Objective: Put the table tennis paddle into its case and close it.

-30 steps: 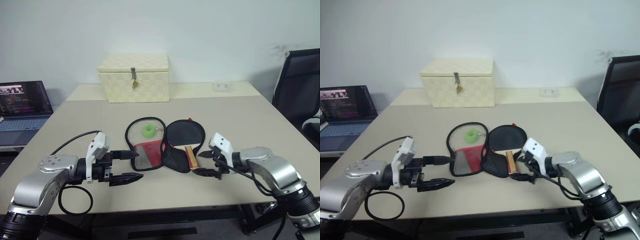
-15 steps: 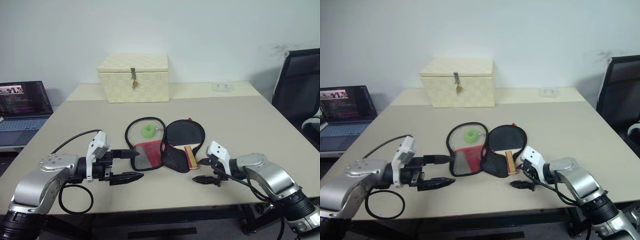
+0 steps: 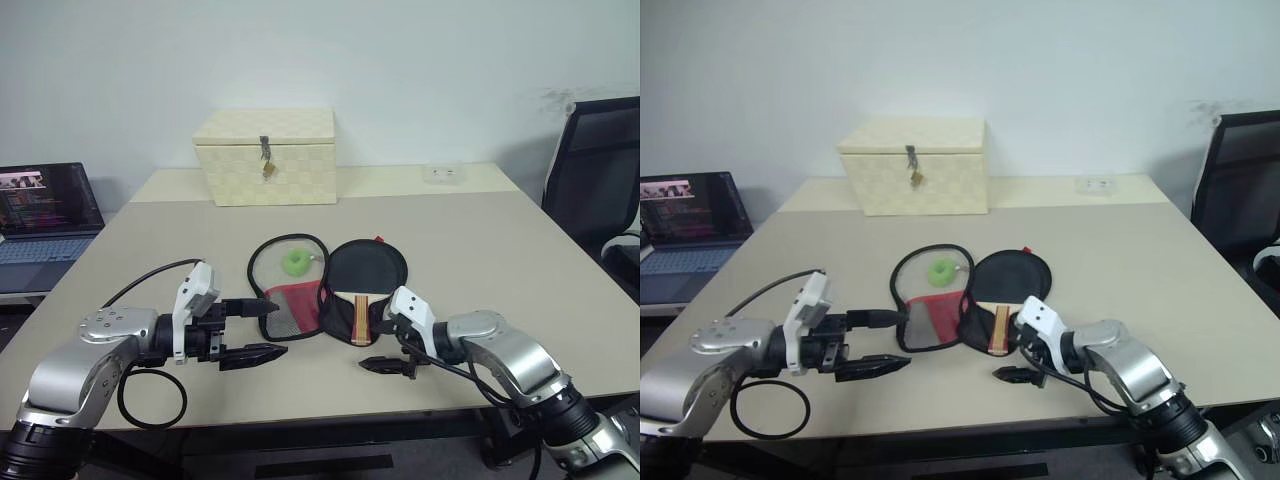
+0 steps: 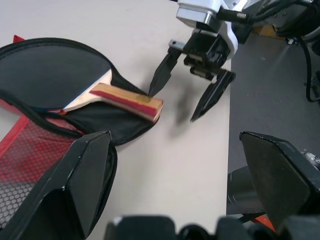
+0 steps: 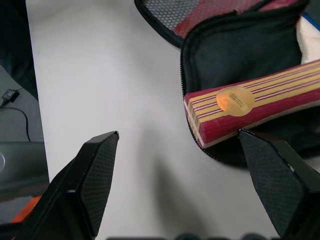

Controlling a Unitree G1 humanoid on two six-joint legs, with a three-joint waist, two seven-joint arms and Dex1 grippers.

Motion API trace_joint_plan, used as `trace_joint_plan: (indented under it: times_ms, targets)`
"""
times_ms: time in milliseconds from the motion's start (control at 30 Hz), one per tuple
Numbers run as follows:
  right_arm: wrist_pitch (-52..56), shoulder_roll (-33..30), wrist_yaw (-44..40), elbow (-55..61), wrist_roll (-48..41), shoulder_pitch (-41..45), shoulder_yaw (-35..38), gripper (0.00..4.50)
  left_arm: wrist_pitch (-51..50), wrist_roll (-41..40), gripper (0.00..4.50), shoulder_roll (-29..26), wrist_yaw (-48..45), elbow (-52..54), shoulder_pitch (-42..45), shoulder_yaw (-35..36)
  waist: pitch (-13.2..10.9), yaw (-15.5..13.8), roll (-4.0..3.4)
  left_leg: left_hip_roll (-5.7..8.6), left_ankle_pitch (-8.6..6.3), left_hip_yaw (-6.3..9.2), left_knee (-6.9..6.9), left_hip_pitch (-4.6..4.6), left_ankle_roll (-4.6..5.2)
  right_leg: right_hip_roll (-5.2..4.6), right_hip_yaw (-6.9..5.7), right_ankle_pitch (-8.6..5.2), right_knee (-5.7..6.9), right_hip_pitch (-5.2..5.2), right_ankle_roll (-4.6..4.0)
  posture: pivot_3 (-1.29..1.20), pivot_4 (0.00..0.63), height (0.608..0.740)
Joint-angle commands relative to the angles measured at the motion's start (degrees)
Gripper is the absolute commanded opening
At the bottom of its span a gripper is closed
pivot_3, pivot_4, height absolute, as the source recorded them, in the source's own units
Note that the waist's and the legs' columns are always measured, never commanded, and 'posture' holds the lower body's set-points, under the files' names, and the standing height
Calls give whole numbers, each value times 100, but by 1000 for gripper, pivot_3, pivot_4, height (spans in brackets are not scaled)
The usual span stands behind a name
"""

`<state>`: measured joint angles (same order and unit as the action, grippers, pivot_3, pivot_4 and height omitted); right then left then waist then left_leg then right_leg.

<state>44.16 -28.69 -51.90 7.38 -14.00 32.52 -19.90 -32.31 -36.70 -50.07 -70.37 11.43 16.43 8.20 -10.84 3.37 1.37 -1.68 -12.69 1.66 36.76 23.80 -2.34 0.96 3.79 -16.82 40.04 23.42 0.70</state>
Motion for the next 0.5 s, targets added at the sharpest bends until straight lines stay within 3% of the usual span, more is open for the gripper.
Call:
trace_joint_plan:
  times_ms: [33, 300, 500]
  targets:
    - [-136, 175, 173, -89, 122, 180, -27, 4171, 21, -40, 4500, -52, 36, 156, 21, 94, 0, 0, 0, 0, 0, 0, 0, 0, 0, 0, 0, 0, 0, 0, 0, 0, 150, 740]
    - [-324, 568, 636, -592, 455, 398, 71, 4171, 27, -54, 4500, -18, 77, 171, 23, 71, 0, -2, 1, 0, 0, 0, 4, 1, 0, 0, 1, 1, 1, 0, 0, 0, 150, 740]
    - [161, 130, 92, 295, -121, 261, 369, 4171, 38, -4, 4500, 47, 228, 108, 22, 67, 0, -14, 0, 0, 0, 1, 4, 4, 0, 0, 0, 1, 1, 0, 0, 0, 150, 740]
